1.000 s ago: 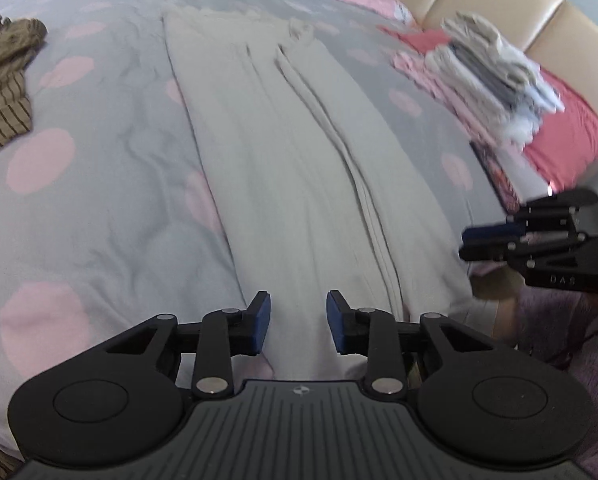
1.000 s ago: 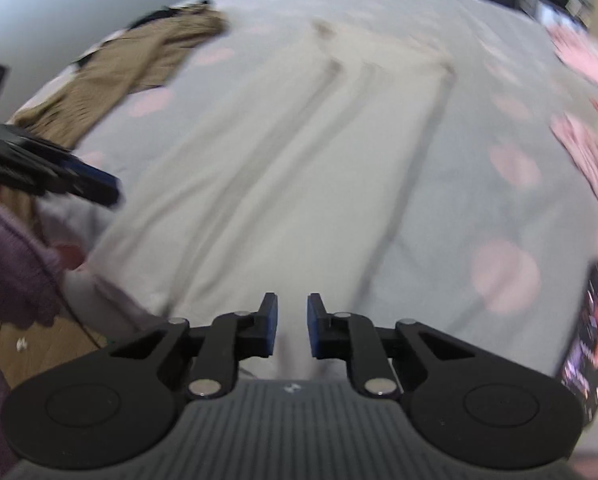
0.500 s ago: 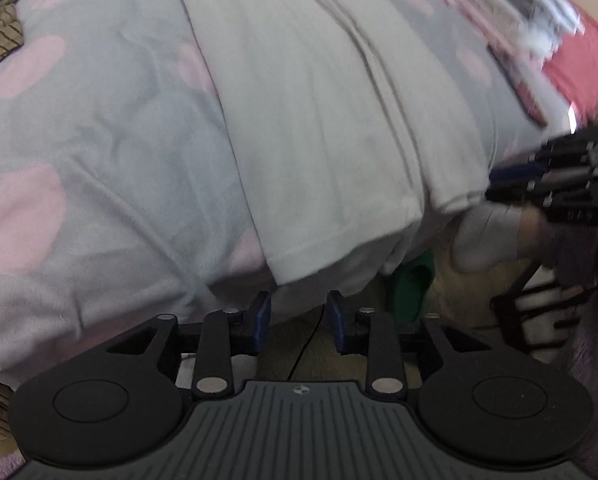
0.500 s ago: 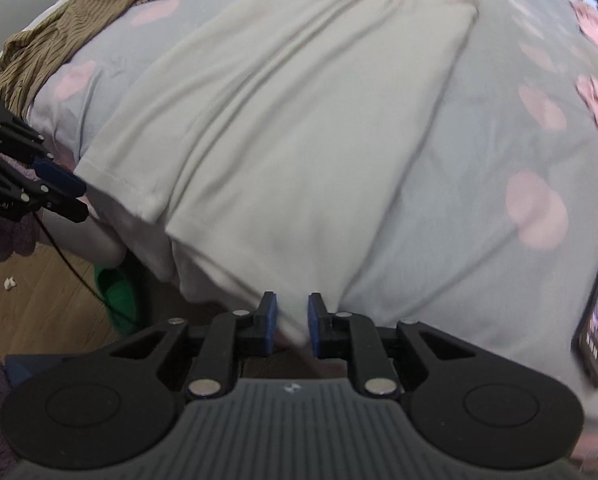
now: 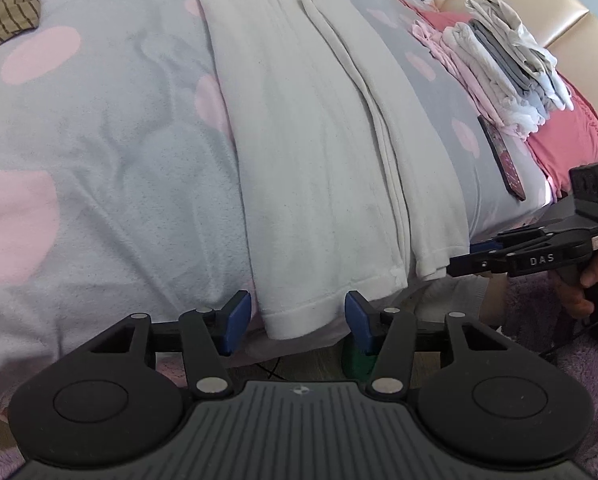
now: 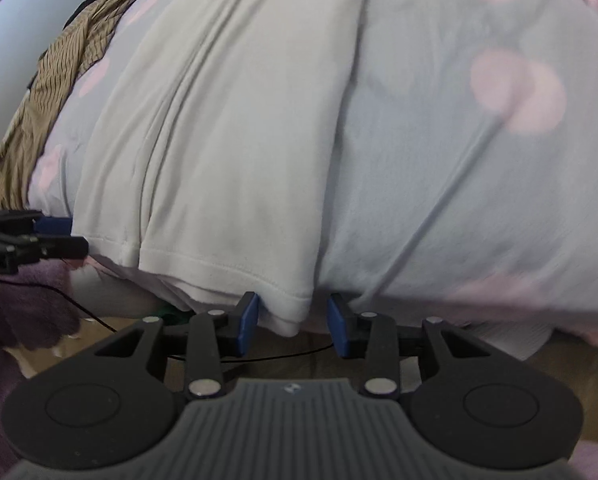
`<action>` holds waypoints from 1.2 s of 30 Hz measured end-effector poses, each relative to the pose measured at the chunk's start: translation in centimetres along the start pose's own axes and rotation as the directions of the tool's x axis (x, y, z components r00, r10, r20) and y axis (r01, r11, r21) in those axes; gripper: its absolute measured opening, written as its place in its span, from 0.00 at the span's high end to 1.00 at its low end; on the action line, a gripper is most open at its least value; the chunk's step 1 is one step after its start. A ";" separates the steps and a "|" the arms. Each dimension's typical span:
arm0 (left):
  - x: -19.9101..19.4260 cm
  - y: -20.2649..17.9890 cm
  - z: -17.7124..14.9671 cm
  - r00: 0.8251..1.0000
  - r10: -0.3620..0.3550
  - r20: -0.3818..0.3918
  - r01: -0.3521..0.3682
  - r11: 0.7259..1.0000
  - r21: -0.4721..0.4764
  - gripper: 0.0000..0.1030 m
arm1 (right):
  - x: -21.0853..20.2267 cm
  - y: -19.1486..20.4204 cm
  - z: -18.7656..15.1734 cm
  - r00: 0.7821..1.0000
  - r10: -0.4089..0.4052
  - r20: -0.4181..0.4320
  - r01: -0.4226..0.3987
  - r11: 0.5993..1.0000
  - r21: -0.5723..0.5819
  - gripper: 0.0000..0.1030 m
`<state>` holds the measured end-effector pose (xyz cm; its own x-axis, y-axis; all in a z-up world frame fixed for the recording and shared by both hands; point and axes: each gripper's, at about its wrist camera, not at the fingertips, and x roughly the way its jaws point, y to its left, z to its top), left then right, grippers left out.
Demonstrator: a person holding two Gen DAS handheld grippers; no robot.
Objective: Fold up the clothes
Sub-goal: 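Pinch the folded sweater hem edge with both grippers side by side, then lift the hem with both grippers and fold it toward the collar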
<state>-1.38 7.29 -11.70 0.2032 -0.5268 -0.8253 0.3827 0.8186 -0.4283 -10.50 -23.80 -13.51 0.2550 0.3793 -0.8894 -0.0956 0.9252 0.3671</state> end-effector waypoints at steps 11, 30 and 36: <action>1.5 -0.3 -0.7 0.998 0.017 -0.061 -0.016 1.000 0.010 0.70 | 0.2 0.3 0.2 0.999 0.052 -0.012 -0.052 0.998 0.028 0.67; -2.3 -0.5 1.8 0.969 -0.235 -0.071 0.239 0.969 0.058 0.94 | -5.7 0.7 2.1 0.968 0.251 -0.019 -0.251 0.968 0.021 0.88; -4.7 0.5 5.0 0.935 -0.353 0.037 0.353 0.936 0.015 0.95 | -8.3 0.1 4.7 0.934 0.349 0.073 -0.352 0.935 0.038 0.89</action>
